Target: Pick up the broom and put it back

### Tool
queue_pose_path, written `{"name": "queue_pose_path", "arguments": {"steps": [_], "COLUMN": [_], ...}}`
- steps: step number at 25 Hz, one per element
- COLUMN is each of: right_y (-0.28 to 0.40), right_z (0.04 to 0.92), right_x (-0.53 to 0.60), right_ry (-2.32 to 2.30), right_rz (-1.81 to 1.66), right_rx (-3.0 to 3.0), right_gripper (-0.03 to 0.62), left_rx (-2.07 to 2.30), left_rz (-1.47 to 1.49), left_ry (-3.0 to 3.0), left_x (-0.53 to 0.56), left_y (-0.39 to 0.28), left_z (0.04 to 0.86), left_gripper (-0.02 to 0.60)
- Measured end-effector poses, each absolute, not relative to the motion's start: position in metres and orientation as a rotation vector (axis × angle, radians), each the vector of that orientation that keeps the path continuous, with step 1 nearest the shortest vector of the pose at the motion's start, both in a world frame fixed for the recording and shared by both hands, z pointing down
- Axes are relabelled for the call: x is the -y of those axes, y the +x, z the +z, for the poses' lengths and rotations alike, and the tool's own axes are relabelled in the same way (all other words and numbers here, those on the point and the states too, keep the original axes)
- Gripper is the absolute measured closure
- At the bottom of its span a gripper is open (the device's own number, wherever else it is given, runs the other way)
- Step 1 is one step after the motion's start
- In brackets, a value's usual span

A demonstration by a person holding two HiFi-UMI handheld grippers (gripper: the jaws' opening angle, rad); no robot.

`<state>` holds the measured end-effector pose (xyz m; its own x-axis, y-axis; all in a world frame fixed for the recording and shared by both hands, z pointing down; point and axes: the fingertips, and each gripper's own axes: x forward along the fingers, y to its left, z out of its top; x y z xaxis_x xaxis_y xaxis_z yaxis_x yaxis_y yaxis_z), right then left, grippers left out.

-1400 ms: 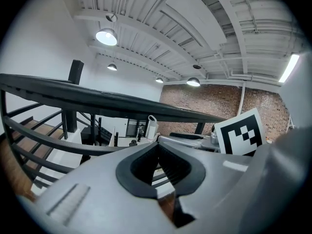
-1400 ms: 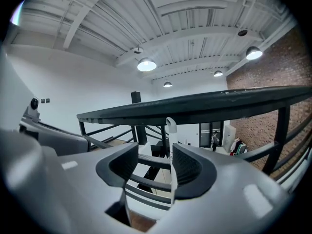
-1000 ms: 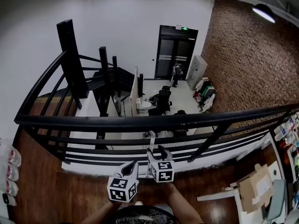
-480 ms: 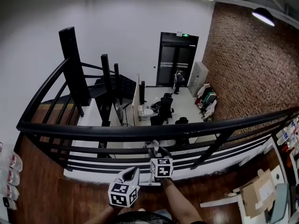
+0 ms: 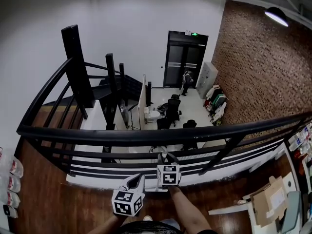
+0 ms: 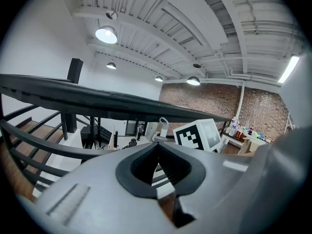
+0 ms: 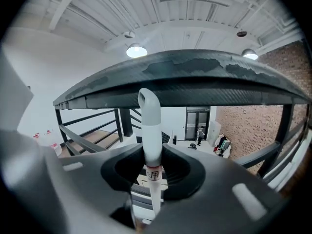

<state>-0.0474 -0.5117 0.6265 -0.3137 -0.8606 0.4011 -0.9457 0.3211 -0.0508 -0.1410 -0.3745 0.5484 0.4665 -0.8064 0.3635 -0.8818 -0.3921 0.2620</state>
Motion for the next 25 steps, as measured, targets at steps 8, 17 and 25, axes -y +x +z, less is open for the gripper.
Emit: {"name": "queue_pose_path", "arguments": {"steps": [8, 17, 25], "right_y": [-0.038, -0.022, -0.006], "right_z": [0.623, 0.620, 0.594], "right_x": [0.477, 0.429, 0.401], "right_ry": [1.617, 1.611, 1.634], "right_rz": [0.384, 0.392, 0.363], "right_rx": [2.311, 2.327, 2.378], "right_gripper": [0.497, 0.497, 0.497], "left_rx": [1.393, 1.363, 1.359], "left_rz": [0.239, 0.218, 0.212], "left_ry": [2.319, 2.330, 2.336], "left_x": [0.363, 0.347, 0.332], "left_y": [-0.127, -0.106, -0.089], "left_z": [0.548, 0.550, 0.549], "left_gripper": [0.575, 0.575, 0.575]}}
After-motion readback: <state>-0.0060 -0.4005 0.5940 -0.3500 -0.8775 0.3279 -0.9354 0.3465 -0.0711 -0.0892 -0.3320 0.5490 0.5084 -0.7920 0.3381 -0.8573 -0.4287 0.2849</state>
